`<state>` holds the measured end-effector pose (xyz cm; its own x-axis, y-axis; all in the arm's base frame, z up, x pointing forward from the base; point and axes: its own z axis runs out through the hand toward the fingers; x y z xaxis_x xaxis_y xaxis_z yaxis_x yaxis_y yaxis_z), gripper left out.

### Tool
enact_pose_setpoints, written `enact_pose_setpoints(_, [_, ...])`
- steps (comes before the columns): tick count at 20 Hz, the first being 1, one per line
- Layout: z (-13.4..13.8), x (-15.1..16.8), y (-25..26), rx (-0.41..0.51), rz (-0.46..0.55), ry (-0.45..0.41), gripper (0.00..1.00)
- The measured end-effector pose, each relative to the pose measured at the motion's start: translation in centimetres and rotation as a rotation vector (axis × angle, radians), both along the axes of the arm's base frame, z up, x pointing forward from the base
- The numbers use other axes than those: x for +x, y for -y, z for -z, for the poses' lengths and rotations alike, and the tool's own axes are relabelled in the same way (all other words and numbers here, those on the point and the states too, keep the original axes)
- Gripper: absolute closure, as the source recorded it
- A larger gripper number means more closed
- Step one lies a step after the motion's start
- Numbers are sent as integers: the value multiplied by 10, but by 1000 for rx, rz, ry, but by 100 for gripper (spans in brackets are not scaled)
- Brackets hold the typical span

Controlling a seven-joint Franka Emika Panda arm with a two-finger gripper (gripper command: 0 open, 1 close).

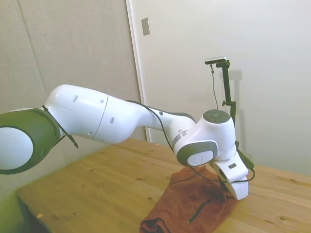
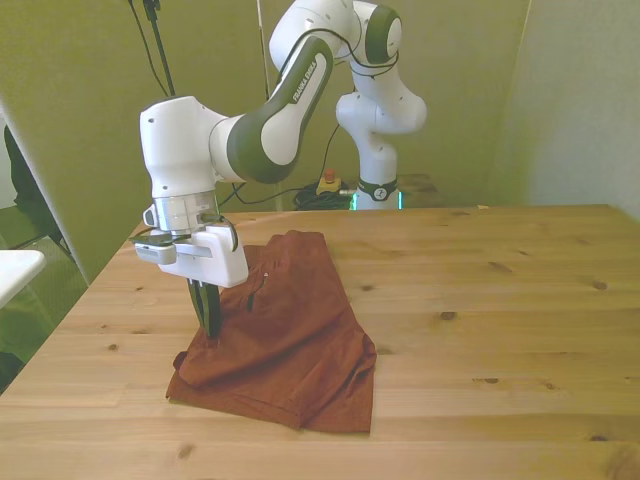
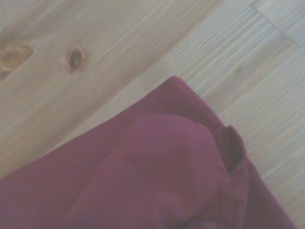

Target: Unfold the shorts

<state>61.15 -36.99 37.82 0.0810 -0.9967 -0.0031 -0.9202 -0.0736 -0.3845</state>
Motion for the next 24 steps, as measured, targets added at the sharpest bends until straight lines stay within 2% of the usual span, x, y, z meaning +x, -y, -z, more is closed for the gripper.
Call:
enact_pose_setpoints(4, [-36,3,-16,-20,-34,47,100])
enact_pose_setpoints(7, [-68,11,-54,-47,-95,74,100])
enact_pose_setpoints(10, [-88,25,-107,-132,-168,78,100])
enact_pose_setpoints(17, [-98,55,-271,-308,-313,101,100])
enact_pose_setpoints(21, [-102,62,-341,-376,-365,120,100])
enact_pose_setpoints(24, [-92,66,-384,-426,-412,135,100])
